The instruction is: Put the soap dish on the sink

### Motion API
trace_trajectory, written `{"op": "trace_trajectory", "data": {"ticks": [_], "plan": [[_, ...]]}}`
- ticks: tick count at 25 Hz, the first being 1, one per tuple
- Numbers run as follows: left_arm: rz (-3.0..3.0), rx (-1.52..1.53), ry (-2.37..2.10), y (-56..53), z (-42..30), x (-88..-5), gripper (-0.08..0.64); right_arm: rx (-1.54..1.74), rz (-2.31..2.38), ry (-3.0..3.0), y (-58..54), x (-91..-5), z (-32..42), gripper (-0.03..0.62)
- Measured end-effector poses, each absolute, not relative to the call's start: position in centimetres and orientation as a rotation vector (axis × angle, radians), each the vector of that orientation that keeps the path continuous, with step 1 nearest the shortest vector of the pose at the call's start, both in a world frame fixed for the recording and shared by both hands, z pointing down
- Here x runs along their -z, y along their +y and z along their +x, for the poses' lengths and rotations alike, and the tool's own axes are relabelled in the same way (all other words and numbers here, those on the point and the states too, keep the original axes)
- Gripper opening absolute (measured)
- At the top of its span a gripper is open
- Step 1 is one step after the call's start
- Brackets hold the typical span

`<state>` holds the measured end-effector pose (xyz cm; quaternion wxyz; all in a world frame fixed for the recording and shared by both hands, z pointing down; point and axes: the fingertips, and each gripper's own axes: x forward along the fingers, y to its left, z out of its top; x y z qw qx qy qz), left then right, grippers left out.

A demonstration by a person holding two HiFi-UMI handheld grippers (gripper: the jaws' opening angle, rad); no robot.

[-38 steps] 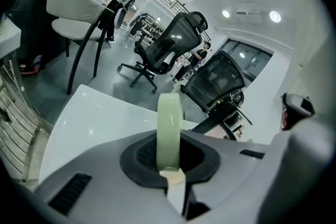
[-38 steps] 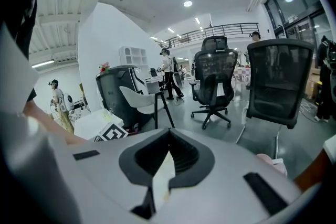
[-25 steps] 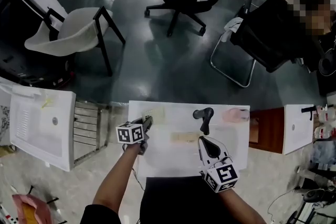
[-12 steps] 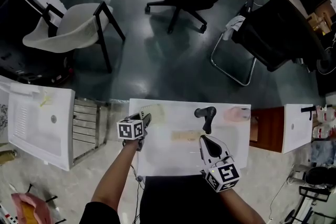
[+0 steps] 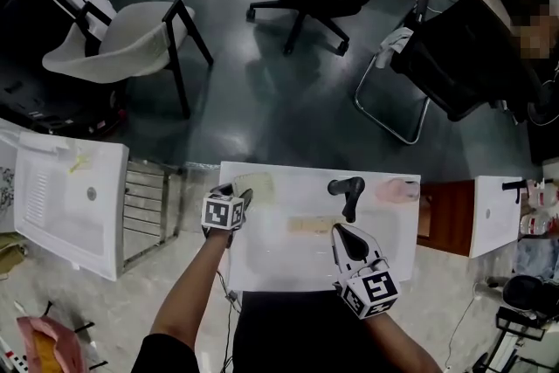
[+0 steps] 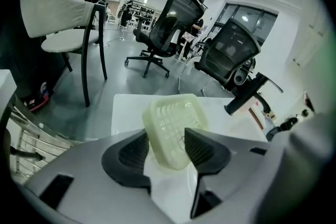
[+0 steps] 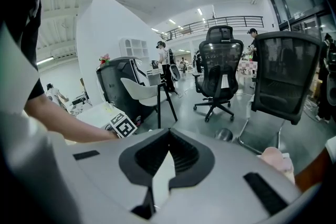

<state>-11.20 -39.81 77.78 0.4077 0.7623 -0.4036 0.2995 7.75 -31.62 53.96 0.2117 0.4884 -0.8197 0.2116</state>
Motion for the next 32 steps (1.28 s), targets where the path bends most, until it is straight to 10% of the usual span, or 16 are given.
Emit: {"op": "trace_trajectory", "data": {"ticks": [32], "plan": [[2.082, -0.664, -1.242, -37.4, -12.4, -67.3, 0.244, -0.586, 1.381, -2.362, -30.1, -51.6, 10.2, -0.002]]}}
